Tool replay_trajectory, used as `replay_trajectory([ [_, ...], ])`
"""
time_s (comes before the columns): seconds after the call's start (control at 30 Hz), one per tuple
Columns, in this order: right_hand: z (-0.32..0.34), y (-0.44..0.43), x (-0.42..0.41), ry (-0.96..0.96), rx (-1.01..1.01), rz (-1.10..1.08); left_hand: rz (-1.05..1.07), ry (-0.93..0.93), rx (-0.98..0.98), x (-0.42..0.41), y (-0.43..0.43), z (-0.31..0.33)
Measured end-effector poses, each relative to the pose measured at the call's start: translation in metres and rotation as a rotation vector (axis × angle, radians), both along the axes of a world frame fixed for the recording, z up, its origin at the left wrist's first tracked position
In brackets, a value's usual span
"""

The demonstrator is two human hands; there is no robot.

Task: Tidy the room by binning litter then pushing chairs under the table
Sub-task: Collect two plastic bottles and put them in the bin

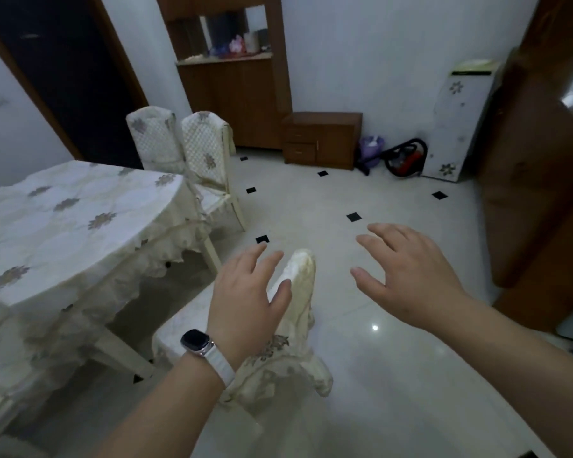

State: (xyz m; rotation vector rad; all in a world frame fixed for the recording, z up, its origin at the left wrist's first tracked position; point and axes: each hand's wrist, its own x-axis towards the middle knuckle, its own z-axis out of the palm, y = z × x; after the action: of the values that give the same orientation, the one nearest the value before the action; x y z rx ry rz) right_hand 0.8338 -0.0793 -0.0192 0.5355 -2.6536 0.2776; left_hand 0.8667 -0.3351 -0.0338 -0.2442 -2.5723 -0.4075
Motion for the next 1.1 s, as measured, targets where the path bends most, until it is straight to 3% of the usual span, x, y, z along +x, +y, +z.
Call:
replay_trajectory([
  [0.67, -0.012, 0.033, -0.283, -0.084, 0.135, -0.177, -0.192, -0.05, 0.045, -0.341, 0.041, -0.037],
  [1.1, -0.023, 0.068, -0.448, -0.058, 0.11, -0.103, -0.137, -0.052, 0.02, -0.482, 0.074, -0.051],
])
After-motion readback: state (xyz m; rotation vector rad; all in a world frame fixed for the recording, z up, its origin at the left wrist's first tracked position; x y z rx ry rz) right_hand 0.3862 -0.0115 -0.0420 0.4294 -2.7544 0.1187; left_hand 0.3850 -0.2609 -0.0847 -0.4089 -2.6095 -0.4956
